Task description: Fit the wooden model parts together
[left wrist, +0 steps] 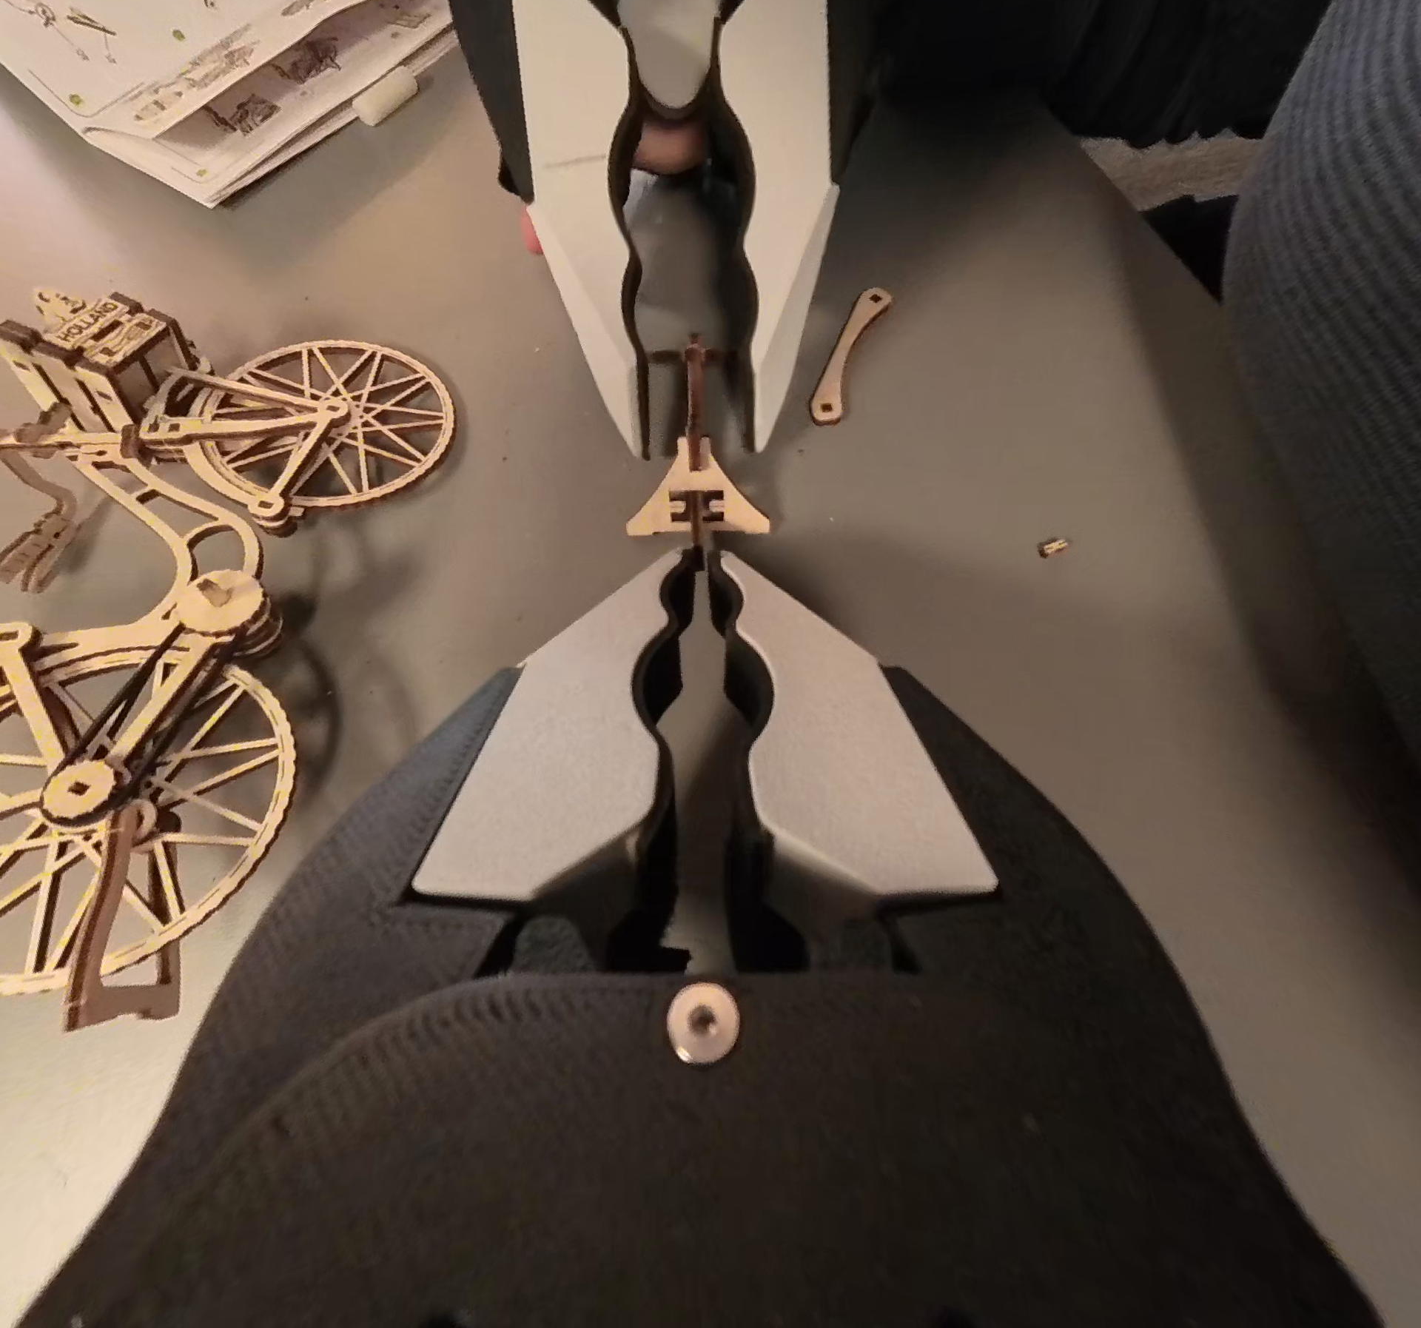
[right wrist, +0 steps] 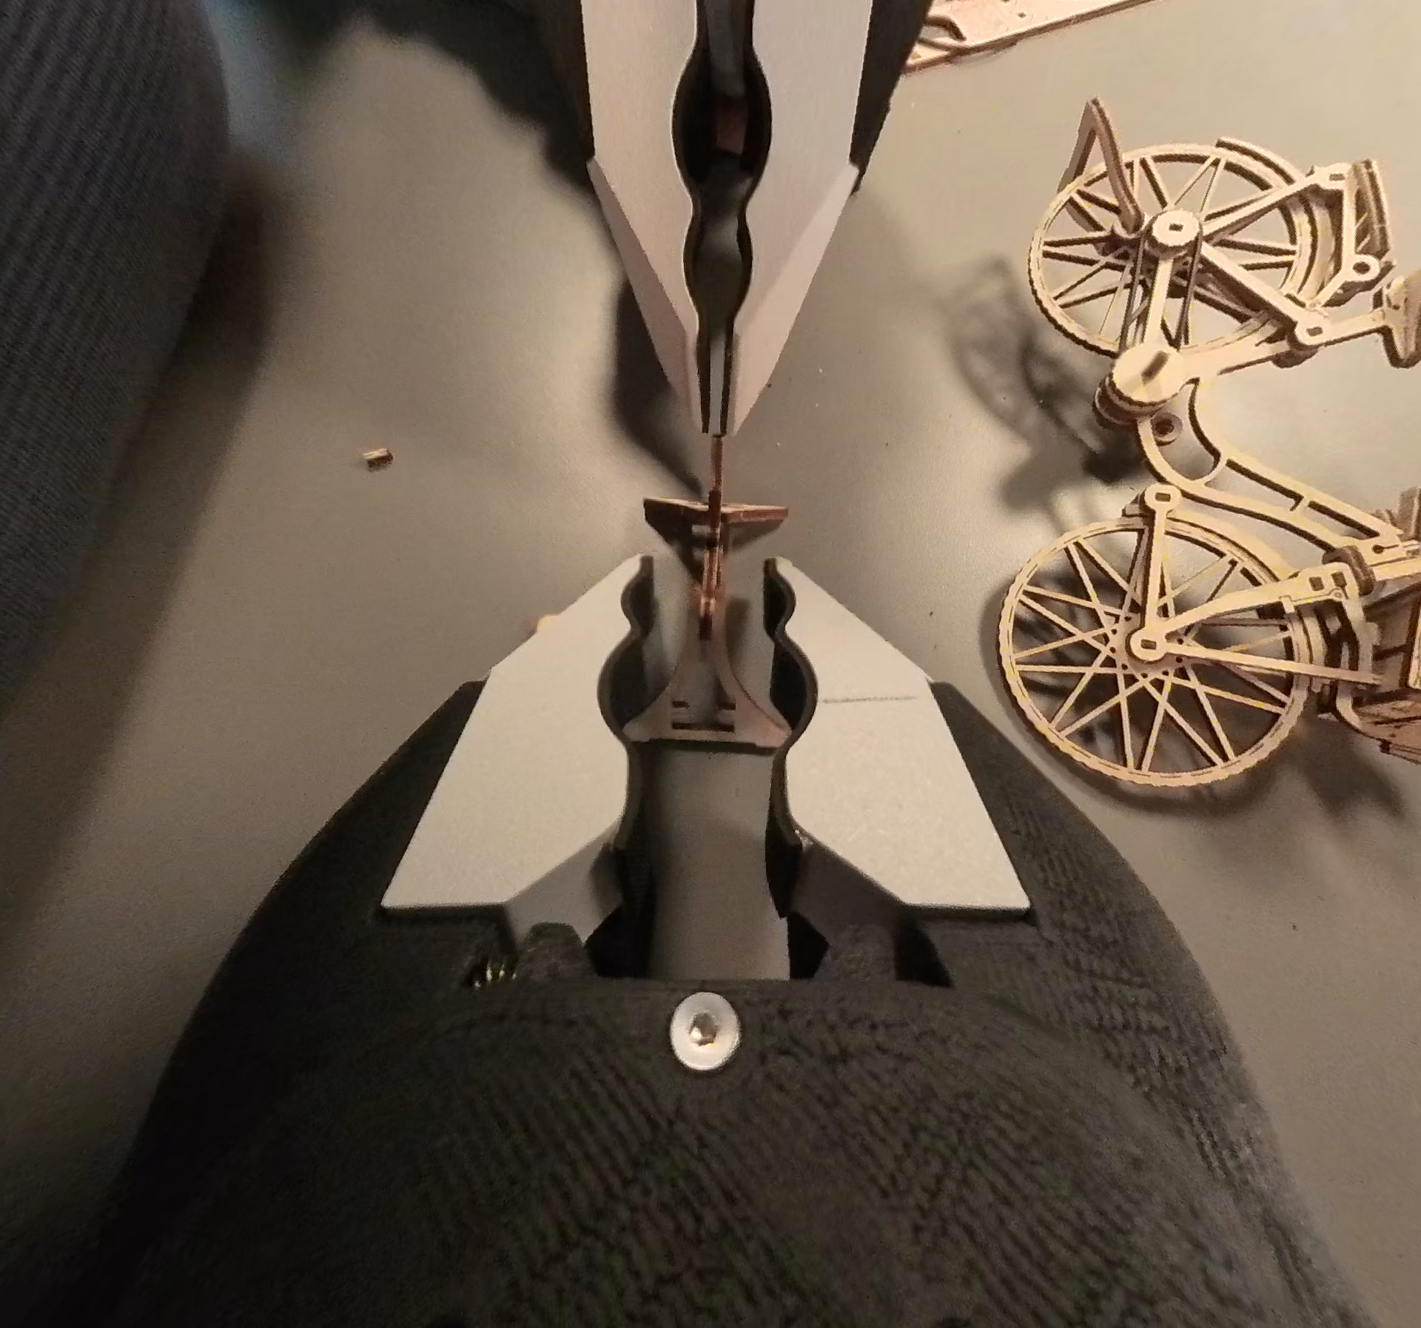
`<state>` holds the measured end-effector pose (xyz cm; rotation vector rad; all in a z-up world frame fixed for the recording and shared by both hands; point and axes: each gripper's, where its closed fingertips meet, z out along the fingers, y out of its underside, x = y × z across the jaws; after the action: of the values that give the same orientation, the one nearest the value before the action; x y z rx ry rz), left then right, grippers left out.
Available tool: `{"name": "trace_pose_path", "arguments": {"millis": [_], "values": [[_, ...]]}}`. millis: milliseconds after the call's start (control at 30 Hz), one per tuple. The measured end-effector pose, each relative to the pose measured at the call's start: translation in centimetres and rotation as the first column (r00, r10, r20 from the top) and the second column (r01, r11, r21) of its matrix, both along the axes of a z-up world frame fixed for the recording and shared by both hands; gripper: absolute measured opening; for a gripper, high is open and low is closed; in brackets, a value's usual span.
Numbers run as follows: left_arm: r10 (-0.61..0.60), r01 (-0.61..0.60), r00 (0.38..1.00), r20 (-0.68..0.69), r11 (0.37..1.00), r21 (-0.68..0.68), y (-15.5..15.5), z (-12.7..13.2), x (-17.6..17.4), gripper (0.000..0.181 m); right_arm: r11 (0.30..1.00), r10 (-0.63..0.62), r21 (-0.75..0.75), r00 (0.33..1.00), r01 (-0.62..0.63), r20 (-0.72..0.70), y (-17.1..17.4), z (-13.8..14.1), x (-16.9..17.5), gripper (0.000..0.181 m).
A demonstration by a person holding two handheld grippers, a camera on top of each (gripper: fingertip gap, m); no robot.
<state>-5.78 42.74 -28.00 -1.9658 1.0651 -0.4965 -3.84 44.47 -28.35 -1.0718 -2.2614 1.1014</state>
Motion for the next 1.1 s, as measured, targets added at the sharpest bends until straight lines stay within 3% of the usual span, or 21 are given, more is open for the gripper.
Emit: {"name": "trace_pose_path", "arguments": {"millis": [300, 533, 1100], "values": [[-0.012, 0.012, 1.0, -0.005, 1.0, -0.019, -0.1, -0.2, 0.3, 0.0, 1.0, 0.006, 0.007, 1.0, -0.006, -0.005, -0.6, 0.0, -0.5, 0.026], [0.004, -0.003, 1.0, 0.03, 0.999, -0.051, -0.1, -0.1, 0.6, 0.013, 1.0, -0.008, 0.02, 1.0, 0.008, -0.014, -0.6, 0.0, -1.0, 0.035], [0.039, -0.036, 0.998, 0.044, 0.997, -0.073, 0.4, -0.1, 0.7, 0.005, 0.999, -0.019, 0.04, 1.0, 0.019, 0.014, -0.5, -0.5, -1.1, 0.041]]}}
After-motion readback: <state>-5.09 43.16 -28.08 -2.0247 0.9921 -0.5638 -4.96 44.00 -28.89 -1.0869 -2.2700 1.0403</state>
